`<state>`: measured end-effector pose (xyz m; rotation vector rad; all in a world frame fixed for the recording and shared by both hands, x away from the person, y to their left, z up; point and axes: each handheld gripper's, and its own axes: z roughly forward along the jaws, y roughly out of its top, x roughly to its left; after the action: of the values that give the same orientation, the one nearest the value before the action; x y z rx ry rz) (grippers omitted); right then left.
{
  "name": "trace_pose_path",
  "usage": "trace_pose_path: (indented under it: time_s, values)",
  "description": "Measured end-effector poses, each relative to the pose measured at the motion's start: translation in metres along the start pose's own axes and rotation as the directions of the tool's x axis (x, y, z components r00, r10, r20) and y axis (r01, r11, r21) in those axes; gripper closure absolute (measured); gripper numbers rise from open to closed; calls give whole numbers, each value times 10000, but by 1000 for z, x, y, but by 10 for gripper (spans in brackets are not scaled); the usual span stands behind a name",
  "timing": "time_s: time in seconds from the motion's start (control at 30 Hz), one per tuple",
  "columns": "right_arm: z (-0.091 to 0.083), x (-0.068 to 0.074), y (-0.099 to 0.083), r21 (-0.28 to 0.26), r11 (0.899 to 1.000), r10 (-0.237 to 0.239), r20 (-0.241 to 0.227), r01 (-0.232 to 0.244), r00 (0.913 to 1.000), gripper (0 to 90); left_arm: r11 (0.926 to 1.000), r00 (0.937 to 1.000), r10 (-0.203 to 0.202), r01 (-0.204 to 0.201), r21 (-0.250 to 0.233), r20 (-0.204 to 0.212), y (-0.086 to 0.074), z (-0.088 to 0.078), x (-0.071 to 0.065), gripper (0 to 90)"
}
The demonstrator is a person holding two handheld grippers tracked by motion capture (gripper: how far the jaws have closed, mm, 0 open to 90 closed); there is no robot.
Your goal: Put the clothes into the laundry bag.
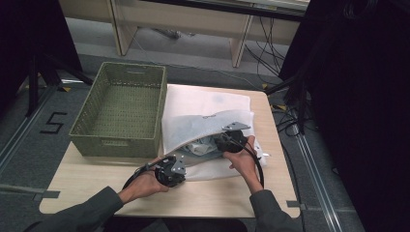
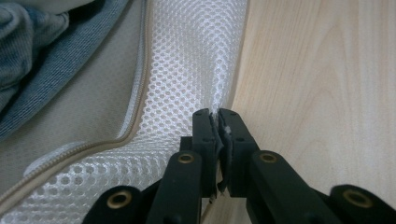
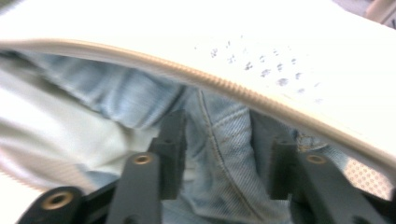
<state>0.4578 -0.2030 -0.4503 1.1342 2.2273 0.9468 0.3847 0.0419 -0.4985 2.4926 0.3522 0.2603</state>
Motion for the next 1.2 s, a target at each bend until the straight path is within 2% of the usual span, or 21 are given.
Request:
trace_pose_path:
  time_s: [0.03, 0.07, 0.17, 0.27, 0.37, 0.4, 0.43, 0.47, 0.5, 0.63, 0.73, 0.77, 0.83, 0.87, 0.9, 0.93, 0.97, 1.0, 1.03, 1.07, 1.2]
  values:
    - [0, 0, 0, 0, 10000, 0, 0, 0, 10000, 569, 10000, 10000, 0, 0, 0, 0, 0, 0, 0, 841]
    - [-14, 2, 1, -300, 9989, 352, -342, -362, 9988, 527, 9999, 9999, -127, 127, -50, 39, 0, 1, 1, 836]
    - [-28, 8, 2, -513, 9968, 557, -1131, -619, 9920, 505, 9999, 9999, -151, 151, -60, 34, 0, 1, 2, 816]
    - [-31, 21, 0, -457, 9984, 231, -1793, -318, 9835, 485, 9993, 9994, -338, 339, -155, 13, 2, 2, 2, 748]
    - [-22, 28, 0, -364, 9992, -243, -1838, 178, 9827, 467, 9974, 9980, -625, 622, -374, -68, 5, 3, 2, 651]
    - [-19, 31, -1, -251, 9997, -67, -1942, 19, 9809, 464, 9937, 9958, -913, 904, -660, -104, 5, 5, 1, 617]
    - [-17, 32, -1, -139, 9997, -200, -2002, 176, 9796, 459, 9973, 9982, -592, 590, -435, -28, 6, 5, 3, 594]
    - [-15, 35, -2, 174, 9997, -143, -2037, 182, 9789, 453, 9968, 9979, -647, 649, -471, 54, 7, 6, 4, 583]
    - [-12, 36, -2, 137, 9989, -406, -2017, 443, 9786, 452, 9965, 9978, -657, 662, -510, 109, 8, 8, 4, 577]
    - [-2, 42, -2, 67, 9990, -427, -1955, 448, 9798, 440, 9935, 9952, -976, 978, -577, 56, 13, 18, 3, 542]
    - [5, 46, -3, 364, 9977, -490, -1972, 573, 9791, 438, 9962, 9979, -651, 649, -573, -21, 16, 18, 3, 648]
    - [6, 46, -2, 690, 9953, -529, -1994, 679, 9785, 436, 9952, 9969, -785, 789, -584, 84, 15, 18, 2, 704]
    - [12, 48, -6, 644, 9963, -428, -1973, 565, 9794, 440, 9956, 9973, -724, 730, -591, 125, 14, 17, 2, 787]
    - [15, 49, -8, 614, 9965, -427, -1985, 559, 9792, 440, 9916, 9952, -963, 976, -850, 196, 14, 18, -1, 823]
    - [16, 48, -8, 898, 9939, -446, -2065, 644, 9774, 441, 9961, 9970, -738, 747, -466, 215, 15, 16, -1, 836]
    - [19, 49, -10, 825, 9943, -488, -2056, 670, 9774, 444, 9962, 9970, -763, 769, -418, 150, 15, 16, -3, 845]
    - [23, 52, -13, 846, 9959, -139, -2076, 321, 9781, 445, 9973, 9982, -598, 601, -413, 96, 15, 15, -3, 850]
    - [24, 52, -14, 1300, 9900, -259, -2136, 547, 9766, 446, 9966, 9975, -681, 688, -447, 163, 14, 15, -4, 852]
    - [27, 55, -17, 1282, 9904, -243, -2055, 516, 9783, 463, 9922, 9947, -1011, 1022, -717, 189, 14, 16, -7, 855]
    - [29, 56, -18, 1541, 9868, -163, -2052, 488, 9786, 489, 9954, 9969, -762, 773, -561, 217, 13, 14, -6, 856]
    - [38, 56, -21, 1823, 9786, -651, -1653, 954, 9841, 715, 9909, 9931, -1124, 1145, -711, 327, 11, 13, -11, 860]
